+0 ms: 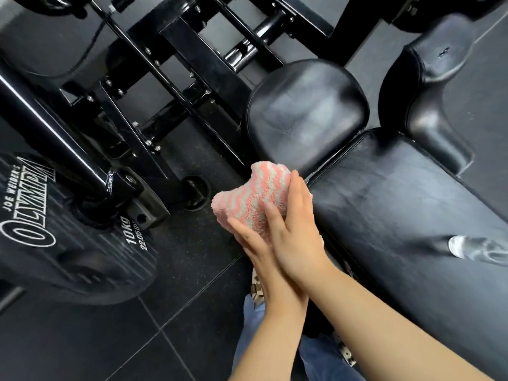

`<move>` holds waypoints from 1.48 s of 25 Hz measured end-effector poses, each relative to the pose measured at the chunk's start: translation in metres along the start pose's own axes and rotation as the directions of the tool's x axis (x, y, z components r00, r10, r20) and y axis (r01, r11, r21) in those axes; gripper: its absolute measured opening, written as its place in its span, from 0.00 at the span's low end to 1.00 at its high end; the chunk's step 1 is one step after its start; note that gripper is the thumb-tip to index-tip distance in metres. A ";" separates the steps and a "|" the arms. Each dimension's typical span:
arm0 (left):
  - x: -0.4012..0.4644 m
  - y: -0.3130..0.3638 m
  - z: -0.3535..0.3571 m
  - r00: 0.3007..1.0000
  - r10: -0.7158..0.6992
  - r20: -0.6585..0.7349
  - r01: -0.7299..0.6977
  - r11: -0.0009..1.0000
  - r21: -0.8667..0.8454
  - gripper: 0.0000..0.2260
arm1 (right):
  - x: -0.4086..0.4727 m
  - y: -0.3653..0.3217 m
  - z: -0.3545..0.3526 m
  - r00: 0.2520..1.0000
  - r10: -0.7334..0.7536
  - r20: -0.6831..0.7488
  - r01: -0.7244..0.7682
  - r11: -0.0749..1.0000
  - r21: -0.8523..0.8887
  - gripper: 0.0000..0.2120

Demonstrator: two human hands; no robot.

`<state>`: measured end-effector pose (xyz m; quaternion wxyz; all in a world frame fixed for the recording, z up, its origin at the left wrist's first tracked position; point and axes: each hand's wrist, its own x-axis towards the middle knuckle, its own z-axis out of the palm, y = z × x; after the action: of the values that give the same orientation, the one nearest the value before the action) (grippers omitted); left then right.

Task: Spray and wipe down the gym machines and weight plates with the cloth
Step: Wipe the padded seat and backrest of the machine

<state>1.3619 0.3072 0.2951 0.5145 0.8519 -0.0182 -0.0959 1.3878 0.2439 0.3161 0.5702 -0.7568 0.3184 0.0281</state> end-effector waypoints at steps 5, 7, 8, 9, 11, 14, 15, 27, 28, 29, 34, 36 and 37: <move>0.030 0.014 -0.005 0.969 -0.248 -0.012 0.247 0.959 0.136 0.33 | 0.037 -0.011 -0.015 0.995 0.099 0.030 -0.100 0.995 0.007 0.15; 0.033 0.014 -0.010 0.985 -0.170 0.024 0.152 0.927 0.344 0.32 | 0.038 -0.009 -0.020 0.990 0.124 0.069 -0.128 0.990 0.057 0.14; 0.035 0.012 -0.011 0.996 -0.085 0.027 0.061 0.868 0.493 0.30 | 0.039 -0.006 -0.021 0.989 0.128 0.075 -0.136 0.984 0.114 0.15; 0.038 0.010 -0.012 0.998 0.008 0.066 -0.047 0.776 0.628 0.28 | 0.039 0.000 -0.019 0.988 0.140 0.071 -0.151 0.971 0.187 0.16; 0.054 0.009 -0.013 0.957 0.179 0.230 -0.291 0.558 0.777 0.27 | 0.037 0.014 -0.013 0.979 0.204 0.020 -0.200 0.927 0.316 0.20; 0.081 0.015 -0.015 0.844 0.325 0.427 -0.527 0.350 0.774 0.26 | 0.032 0.034 -0.003 0.965 0.238 -0.108 -0.179 0.903 0.391 0.22; 0.087 0.018 -0.015 0.804 0.340 0.487 -0.581 0.281 0.764 0.26 | 0.029 0.038 -0.001 0.965 0.229 -0.126 -0.169 0.914 0.369 0.21; 0.048 0.009 0.065 0.498 -0.313 0.809 -0.768 -0.593 0.244 0.24 | -0.026 0.090 -0.073 0.897 0.289 -0.333 -0.211 0.945 0.250 0.15; 0.039 -0.005 0.067 0.573 -0.259 0.778 -0.741 -0.569 0.356 0.28 | -0.031 0.092 -0.079 0.908 0.268 -0.323 -0.194 0.951 0.242 0.15; 0.031 -0.020 0.069 0.646 -0.194 0.738 -0.715 -0.491 0.497 0.30 | -0.033 0.094 -0.083 0.922 0.241 -0.304 -0.177 0.959 0.221 0.15; -0.025 -0.058 0.080 0.810 -0.021 0.586 -0.576 0.156 0.802 0.28 | -0.034 0.099 -0.077 0.998 0.053 -0.032 -0.053 0.999 0.008 0.15; -0.030 -0.058 0.077 0.813 -0.122 0.569 -0.393 0.606 0.691 0.26 | -0.036 0.099 -0.066 0.991 0.006 0.137 -0.009 1.000 0.019 0.15; -0.035 -0.060 0.075 0.863 -0.077 0.500 -0.272 0.763 0.587 0.24 | -0.037 0.098 -0.061 0.980 0.011 0.197 -0.018 0.999 0.031 0.15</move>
<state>1.3096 0.2751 0.2133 0.1753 0.9189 -0.2268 -0.2711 1.2886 0.1928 0.2698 0.6107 -0.7387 0.2665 0.1017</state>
